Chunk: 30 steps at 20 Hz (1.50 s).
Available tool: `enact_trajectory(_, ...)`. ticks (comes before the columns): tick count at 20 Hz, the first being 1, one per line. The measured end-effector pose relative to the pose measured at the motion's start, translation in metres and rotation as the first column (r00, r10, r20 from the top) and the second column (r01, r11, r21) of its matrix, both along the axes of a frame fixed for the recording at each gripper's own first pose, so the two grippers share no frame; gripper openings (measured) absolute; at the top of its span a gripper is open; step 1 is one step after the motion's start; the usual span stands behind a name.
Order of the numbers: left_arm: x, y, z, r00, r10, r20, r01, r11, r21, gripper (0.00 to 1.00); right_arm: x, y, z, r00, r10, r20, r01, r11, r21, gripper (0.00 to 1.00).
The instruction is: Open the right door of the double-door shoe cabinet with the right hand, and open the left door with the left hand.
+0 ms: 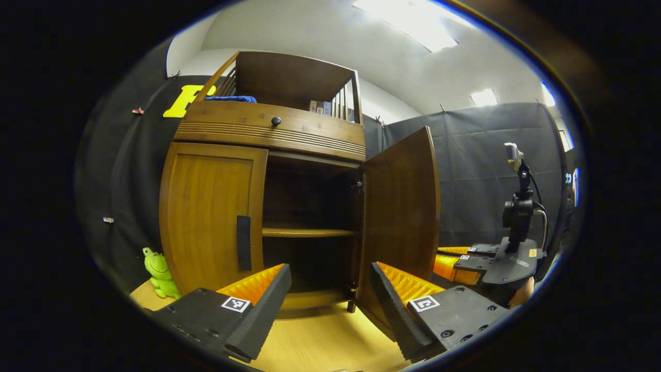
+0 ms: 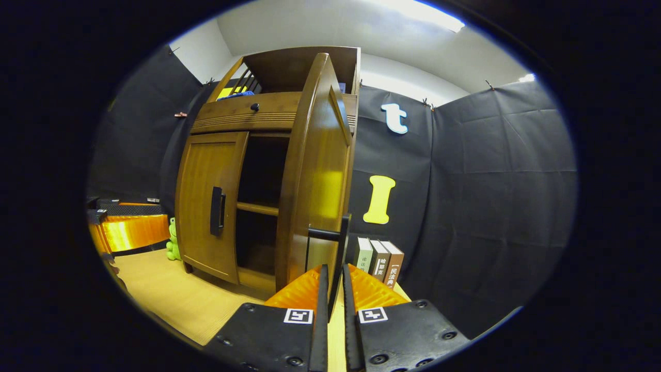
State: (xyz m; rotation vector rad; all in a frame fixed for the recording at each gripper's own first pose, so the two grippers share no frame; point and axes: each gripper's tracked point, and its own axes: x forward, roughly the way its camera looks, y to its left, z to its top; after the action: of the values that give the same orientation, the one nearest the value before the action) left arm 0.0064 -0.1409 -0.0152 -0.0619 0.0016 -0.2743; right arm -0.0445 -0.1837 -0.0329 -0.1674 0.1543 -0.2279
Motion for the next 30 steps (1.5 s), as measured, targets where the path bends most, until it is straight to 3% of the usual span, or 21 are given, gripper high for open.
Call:
enact_trajectory(6, 0.003, -0.012, -0.007, 1.000, -0.010, -0.010, 0.010, 1.000, 0.007, 0.95, -0.019, -0.024, 0.016, 0.998, -0.059, 0.024, 0.060, 0.997, -0.045, 0.15)
enact_trajectory(11, 0.000, -0.015, -0.007, 1.000, -0.013, -0.004, 0.013, 1.000, 0.011, 0.95, -0.040, -0.057, 0.037, 0.984, -0.162, 0.071, 0.169, 0.979, -0.116, 0.14)
enact_trajectory(14, -0.002, -0.010, -0.006, 1.000, 0.002, -0.004, -0.002, 1.000, 0.012, 0.96, -0.047, -0.038, 0.044, 0.989, -0.110, 0.095, 0.115, 0.992, -0.044, 0.16)
enact_trajectory(21, 0.020, 0.029, -0.008, 0.995, 0.096, 0.015, -0.097, 0.995, 0.028, 0.96, -0.049, 0.031, 0.050, 0.991, 0.041, 0.130, -0.037, 0.999, -0.037, 0.19)
enact_trajectory(24, 0.046, 0.056, -0.007, 0.988, 0.149, 0.035, -0.150, 0.988, 0.026, 0.96, -0.046, 0.048, 0.054, 0.984, 0.079, 0.162, -0.065, 0.994, -0.088, 0.87)
enact_trajectory(30, 0.110, 0.111, -0.011, 0.960, 0.271, 0.069, -0.271, 0.962, -0.003, 0.95, -0.031, 0.065, 0.043, 0.975, 0.128, 0.181, -0.118, 0.991, -0.066, 0.94)
